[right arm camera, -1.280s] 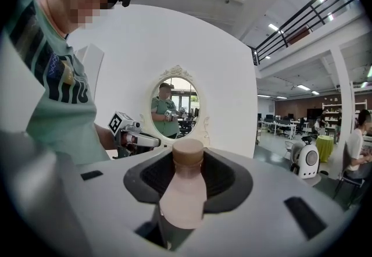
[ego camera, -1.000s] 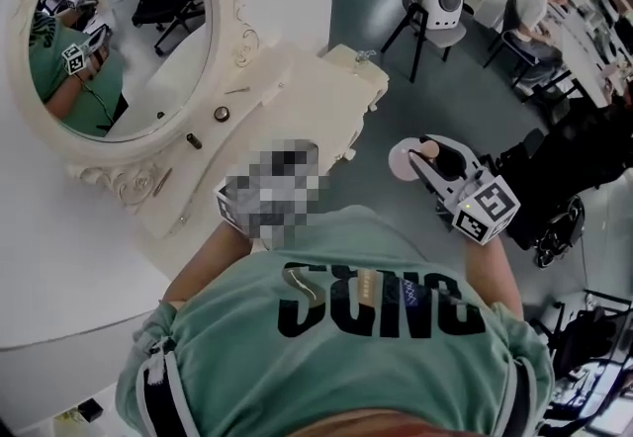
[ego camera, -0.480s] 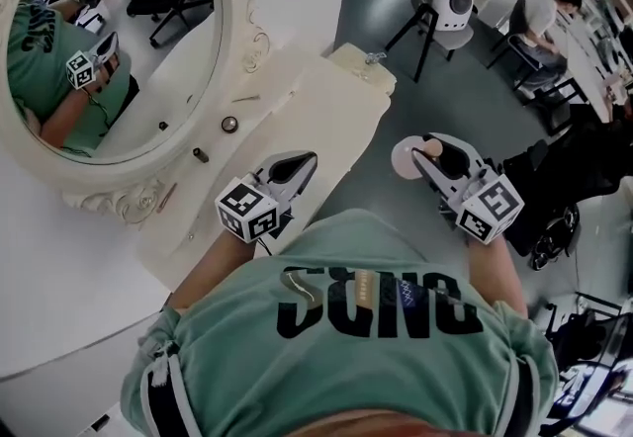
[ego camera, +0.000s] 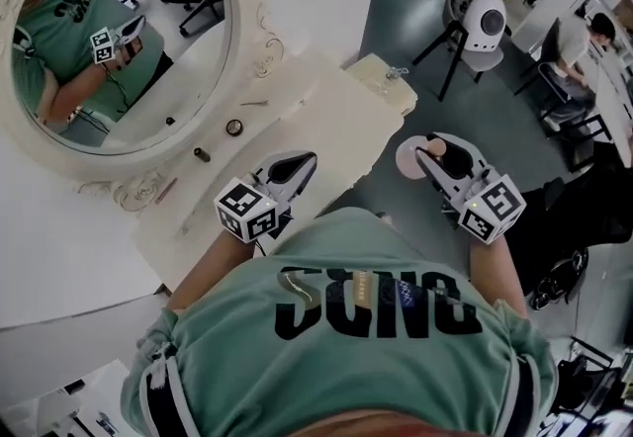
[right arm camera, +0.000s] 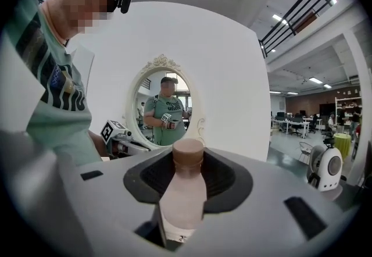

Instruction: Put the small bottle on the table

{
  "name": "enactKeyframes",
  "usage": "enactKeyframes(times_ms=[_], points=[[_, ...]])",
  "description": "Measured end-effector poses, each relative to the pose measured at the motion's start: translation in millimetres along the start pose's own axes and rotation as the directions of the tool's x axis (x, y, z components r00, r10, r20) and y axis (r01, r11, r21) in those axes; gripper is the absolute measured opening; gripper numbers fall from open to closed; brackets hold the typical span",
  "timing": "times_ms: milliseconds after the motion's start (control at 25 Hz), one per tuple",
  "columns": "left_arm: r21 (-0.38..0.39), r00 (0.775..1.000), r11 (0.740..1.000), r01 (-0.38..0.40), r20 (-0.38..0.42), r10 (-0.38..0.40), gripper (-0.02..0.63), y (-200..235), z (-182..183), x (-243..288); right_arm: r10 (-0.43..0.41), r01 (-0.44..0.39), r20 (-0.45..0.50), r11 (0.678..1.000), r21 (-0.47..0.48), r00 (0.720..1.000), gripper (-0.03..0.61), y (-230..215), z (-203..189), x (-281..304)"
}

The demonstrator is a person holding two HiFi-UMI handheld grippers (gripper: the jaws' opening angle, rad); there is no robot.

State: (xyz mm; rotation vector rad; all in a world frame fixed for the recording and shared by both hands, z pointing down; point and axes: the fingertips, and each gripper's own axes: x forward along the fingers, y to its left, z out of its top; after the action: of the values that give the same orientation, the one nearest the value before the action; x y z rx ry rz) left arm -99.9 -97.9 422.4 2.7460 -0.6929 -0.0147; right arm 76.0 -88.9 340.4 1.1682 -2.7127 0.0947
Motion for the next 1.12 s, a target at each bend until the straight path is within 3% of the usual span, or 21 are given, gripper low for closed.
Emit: enactKeyframes(times_ms=[200,440,640,840,1120], points=[[0.007,0.992,0.992,-0.122,0.018,0.122,0.009,3,4,46,0.133,-0.133,0.029,0.991,-0.028,0.991,0.129,-56,3,8],[0.024,0.976,0.977,-0.210,0.065,0.208,0.009,-2,17,124,0.245,-0.243,0.012,0.967,-0.073,0.970,0.129,-127,-1,1],[0.023,0.948,0.952,-0.306,0.100,0.303,0.009,8,28,164,0.325,-0.323,-0.002,0.940,-0.111,0.946,0.129,-169,1,10],[0.036,0.938,0.941,-0.337,0.100,0.332,0.009,16,40,175,0.364,-0.362,-0.010,0.924,-0.119,0.931,0.129,-183,4,26],[0.064,0.940,0.942,-0.328,0.124,0.319,0.009,43,63,159,0.360,-0.360,-0.022,0.925,-0.124,0.933,0.129,-172,9,58]])
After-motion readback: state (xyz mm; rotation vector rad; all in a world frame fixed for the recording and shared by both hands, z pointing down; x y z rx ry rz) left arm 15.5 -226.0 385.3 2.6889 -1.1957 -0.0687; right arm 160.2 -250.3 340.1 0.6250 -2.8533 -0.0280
